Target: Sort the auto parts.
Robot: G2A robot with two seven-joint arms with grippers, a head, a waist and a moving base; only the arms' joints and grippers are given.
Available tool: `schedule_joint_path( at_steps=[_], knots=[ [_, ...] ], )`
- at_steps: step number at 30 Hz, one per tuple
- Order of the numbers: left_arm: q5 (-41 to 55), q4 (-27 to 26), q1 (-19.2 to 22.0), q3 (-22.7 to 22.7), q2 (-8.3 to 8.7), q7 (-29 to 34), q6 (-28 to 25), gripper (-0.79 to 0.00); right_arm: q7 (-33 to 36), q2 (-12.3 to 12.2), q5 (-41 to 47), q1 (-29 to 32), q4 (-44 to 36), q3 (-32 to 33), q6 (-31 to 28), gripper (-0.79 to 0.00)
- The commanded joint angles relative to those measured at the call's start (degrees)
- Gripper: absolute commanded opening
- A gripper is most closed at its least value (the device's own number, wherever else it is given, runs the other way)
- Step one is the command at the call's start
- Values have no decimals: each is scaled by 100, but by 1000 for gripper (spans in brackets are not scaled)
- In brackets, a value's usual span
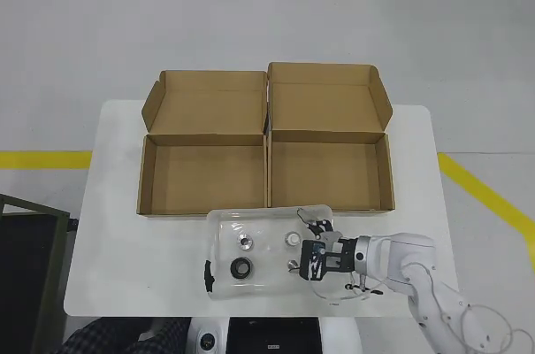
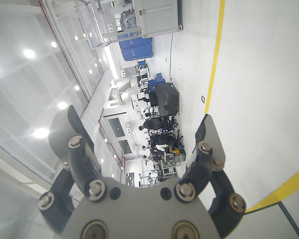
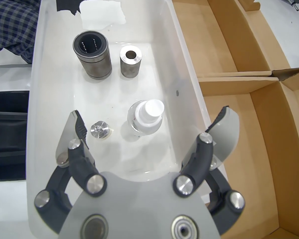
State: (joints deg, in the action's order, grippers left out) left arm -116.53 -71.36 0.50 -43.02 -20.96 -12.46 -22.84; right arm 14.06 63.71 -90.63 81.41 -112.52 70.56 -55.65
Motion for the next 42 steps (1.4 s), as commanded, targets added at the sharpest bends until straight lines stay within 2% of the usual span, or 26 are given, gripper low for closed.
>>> schedule_joint_path(
  at_steps=[1, 2, 7, 12, 18, 20, 23, 25, 29, 30, 37, 42],
  knots=[
    [0, 0, 0, 0, 0, 0, 0, 0, 69, -4, 22, -21, 12, -27, 22, -28],
    [0, 0, 0, 0, 0, 0, 0, 0, 94, -6, 37, -32, 16, -40, 32, -34],
    [0, 0, 0, 0, 0, 0, 0, 0, 221, -19, 48, -82, 45, -119, 64, -185],
    [0, 0, 0, 0, 0, 0, 0, 0, 273, -32, 61, -119, 75, -199, 102, -197],
    [0, 0, 0, 0, 0, 0, 0, 0, 329, -45, 35, -177, 136, -284, 187, -314],
    [0, 0, 0, 0, 0, 0, 0, 0, 328, -50, 38, -190, 150, -304, 204, -400],
    [0, 0, 0, 0, 0, 0, 0, 0, 335, -60, 41, -210, 174, -328, 210, -456],
    [0, 0, 0, 0, 0, 0, 0, 0, 327, -66, 51, -220, 175, -337, 231, -520],
    [0, 0, 0, 0, 0, 0, 0, 0, 208, -81, 78, -193, 124, -315, 326, -763],
    [0, 0, 0, 0, 0, 0, 0, 0, 166, -88, 94, -177, 102, -303, 319, -785],
    [0, 0, 0, 0, 0, 0, 0, 0, -450, -139, 456, -58, 34, -137, 158, -785],
    [0, 0, 0, 0, 0, 0, 0, 0, -1305, -154, 612, 74, 4, 98, 604, -785]
  ],
)
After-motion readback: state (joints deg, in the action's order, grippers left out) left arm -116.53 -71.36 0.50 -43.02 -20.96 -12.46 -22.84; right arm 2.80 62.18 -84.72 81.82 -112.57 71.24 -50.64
